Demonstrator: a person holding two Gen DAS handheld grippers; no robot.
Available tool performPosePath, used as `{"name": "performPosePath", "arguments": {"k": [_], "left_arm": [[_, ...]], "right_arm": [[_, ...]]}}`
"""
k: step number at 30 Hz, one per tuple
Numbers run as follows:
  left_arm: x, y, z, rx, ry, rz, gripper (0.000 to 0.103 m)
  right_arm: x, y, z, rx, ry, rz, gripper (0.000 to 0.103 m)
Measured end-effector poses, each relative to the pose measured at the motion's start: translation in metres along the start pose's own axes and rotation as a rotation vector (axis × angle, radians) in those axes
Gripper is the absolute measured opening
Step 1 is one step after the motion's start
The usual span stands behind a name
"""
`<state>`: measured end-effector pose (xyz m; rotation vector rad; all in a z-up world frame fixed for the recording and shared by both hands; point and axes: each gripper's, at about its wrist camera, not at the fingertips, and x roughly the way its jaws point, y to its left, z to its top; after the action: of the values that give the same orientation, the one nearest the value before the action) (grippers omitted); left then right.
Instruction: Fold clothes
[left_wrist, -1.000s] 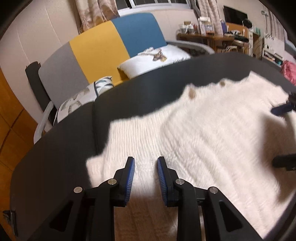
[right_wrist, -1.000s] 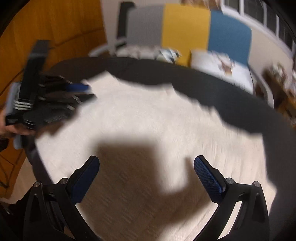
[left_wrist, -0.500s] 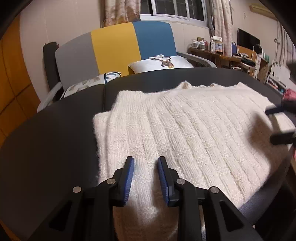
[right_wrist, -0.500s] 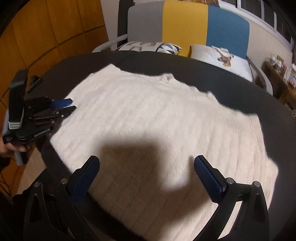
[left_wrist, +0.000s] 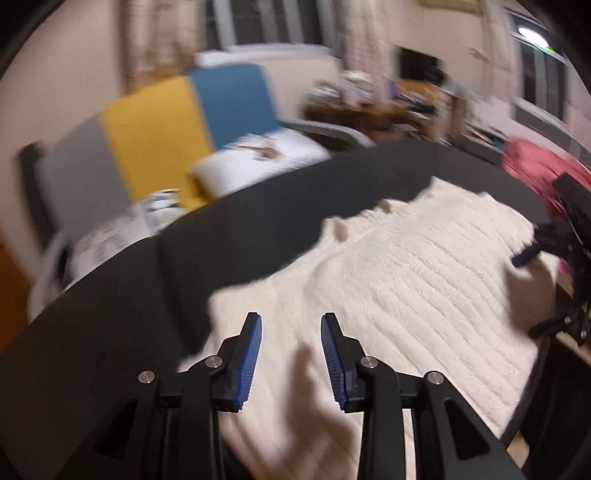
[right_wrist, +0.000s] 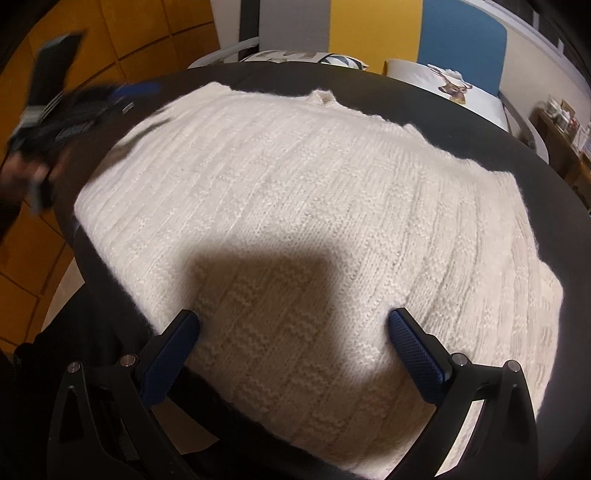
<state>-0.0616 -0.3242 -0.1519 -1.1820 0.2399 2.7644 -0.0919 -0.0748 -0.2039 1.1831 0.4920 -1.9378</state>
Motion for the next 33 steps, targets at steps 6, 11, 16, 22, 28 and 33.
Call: {"name": "performPosePath", "arguments": {"k": [6,11,16,22,28,33], "left_arm": [[0.062,0.030,0.028,-0.018,0.211,-0.284,0.045],[0.076,0.021,0.028,-0.016,0.284,-0.312,0.048],[0.069,0.009,0.020,-0.041,0.227,-0.225,0.012],[0.056,0.008,0.019,-0.133,0.099,-0.098,0.005],[0.078,0.007,0.014,-0.165,0.086,0.014,0.010],[0.066,0.017,0.012,-0.234,0.056,-0.019,0.020]], "right_arm": [[-0.002,0.001,-0.002,-0.016,-0.020,0.013,0.103],[-0.002,-0.003,-0.001,-0.025,-0.026,0.011,0.103],[-0.005,0.001,0.000,-0.037,0.007,-0.012,0.103],[-0.021,0.001,0.013,-0.028,-0.055,-0.055,0.103],[-0.017,-0.022,0.042,0.008,-0.100,-0.146,0.103],[0.011,-0.037,0.029,0.083,-0.080,-0.126,0.103]]}}
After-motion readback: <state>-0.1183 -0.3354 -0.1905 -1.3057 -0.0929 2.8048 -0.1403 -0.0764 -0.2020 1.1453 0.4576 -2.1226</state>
